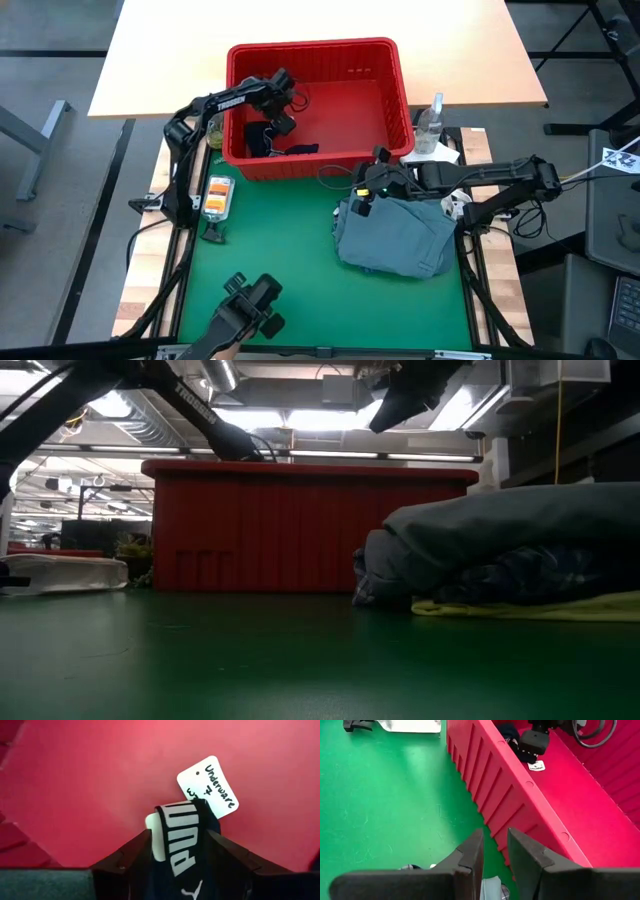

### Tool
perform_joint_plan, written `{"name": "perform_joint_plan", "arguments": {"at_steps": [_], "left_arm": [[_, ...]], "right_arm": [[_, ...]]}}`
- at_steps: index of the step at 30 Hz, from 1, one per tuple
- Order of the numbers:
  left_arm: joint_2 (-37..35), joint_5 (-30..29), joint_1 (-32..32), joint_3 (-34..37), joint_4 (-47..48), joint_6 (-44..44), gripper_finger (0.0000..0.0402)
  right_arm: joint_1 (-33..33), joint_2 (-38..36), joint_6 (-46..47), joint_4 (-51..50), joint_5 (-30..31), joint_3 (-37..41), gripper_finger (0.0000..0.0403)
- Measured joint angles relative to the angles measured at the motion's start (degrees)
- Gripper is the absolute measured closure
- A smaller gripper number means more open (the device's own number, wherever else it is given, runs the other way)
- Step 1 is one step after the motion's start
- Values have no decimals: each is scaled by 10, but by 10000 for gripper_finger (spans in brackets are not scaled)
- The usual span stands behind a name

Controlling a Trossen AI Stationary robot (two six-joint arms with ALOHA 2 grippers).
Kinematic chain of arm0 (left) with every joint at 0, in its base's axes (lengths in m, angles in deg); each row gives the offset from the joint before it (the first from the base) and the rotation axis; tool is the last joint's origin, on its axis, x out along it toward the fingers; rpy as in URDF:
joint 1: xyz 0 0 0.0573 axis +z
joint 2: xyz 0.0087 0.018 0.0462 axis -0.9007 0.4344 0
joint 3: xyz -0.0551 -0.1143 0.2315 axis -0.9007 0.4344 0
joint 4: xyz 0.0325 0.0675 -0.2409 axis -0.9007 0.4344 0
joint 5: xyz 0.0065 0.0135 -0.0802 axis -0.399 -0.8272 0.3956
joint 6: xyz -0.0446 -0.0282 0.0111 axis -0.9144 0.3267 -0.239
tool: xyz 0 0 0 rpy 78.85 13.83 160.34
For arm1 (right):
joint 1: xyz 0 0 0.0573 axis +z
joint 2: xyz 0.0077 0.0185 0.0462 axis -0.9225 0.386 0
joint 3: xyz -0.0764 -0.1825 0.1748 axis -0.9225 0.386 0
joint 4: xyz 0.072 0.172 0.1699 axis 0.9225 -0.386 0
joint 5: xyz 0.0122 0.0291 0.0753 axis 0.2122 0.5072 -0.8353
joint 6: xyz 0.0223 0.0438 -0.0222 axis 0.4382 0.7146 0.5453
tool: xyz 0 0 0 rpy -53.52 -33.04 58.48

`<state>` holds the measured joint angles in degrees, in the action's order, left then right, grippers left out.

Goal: Fold Laundry from Bin
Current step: Fold the dark blue underwear shorts

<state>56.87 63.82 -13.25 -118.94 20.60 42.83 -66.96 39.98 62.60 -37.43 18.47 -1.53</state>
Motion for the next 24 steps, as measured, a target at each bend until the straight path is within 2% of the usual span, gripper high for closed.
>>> {"name": "perform_joint_plan", "arguments": {"at_steps": [9,12,15,21,24], "left_arm": [[29,9,0,0,1,24,225],[30,16,0,0,2,34,238],[30,16,0,0,1,34,273],[29,16,0,0,9,33,380],[23,20,-2,0,22,22,394]], "right_arm": [[0,0,0,-2,0,0,315],[0,0,0,-2,0,0,315],[0,0,0,-2,0,0,315],[0,0,0,-2,0,0,315],[0,-4,0,0,0,0,315]]}}
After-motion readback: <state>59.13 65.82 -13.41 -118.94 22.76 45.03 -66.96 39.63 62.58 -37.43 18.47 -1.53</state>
